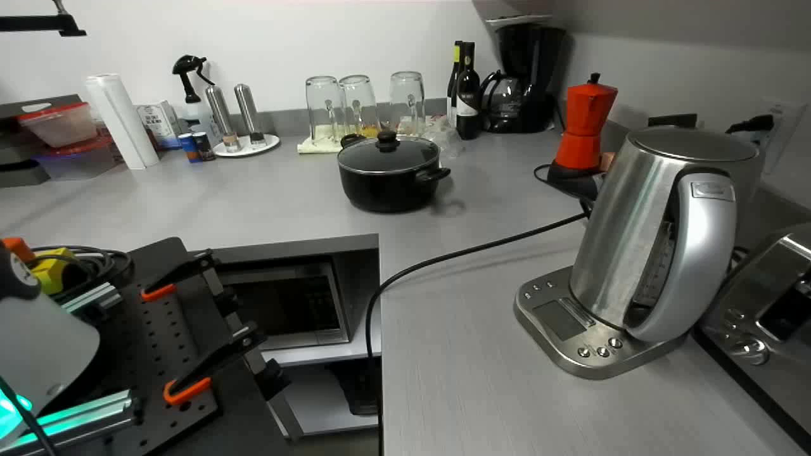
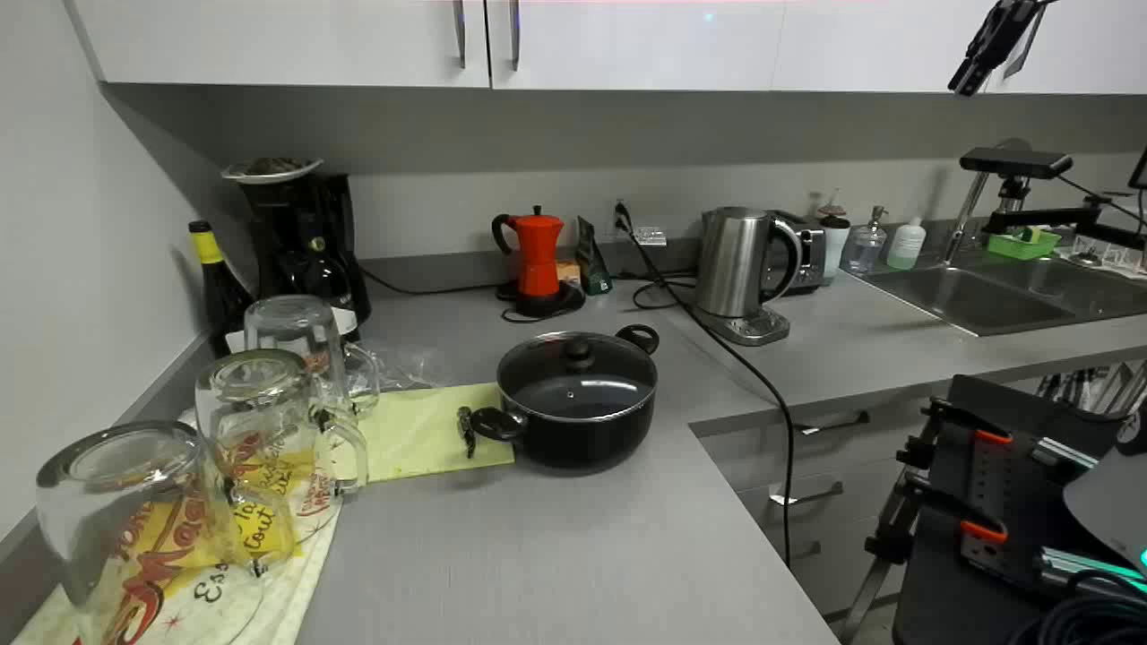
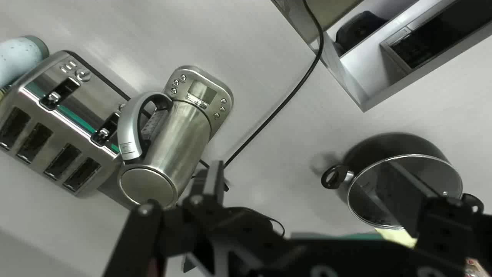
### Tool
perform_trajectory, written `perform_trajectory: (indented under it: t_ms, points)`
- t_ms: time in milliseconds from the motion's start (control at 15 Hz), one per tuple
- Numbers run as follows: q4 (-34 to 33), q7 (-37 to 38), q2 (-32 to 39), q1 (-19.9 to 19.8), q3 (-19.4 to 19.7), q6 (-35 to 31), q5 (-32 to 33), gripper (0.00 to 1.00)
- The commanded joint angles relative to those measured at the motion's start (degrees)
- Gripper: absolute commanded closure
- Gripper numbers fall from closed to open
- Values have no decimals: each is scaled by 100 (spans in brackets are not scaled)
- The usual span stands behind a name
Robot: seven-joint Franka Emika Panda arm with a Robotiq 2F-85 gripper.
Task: Remove the glass lid from the black pot.
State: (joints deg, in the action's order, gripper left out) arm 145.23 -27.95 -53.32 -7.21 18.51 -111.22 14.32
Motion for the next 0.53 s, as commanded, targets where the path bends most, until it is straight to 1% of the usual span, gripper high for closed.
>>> perform_trajectory:
  t_ms: [0,467]
  points:
    - [-19,28,-4,43,23,26,26,0]
    - [-25,-1,53,86,40,-33,17,0]
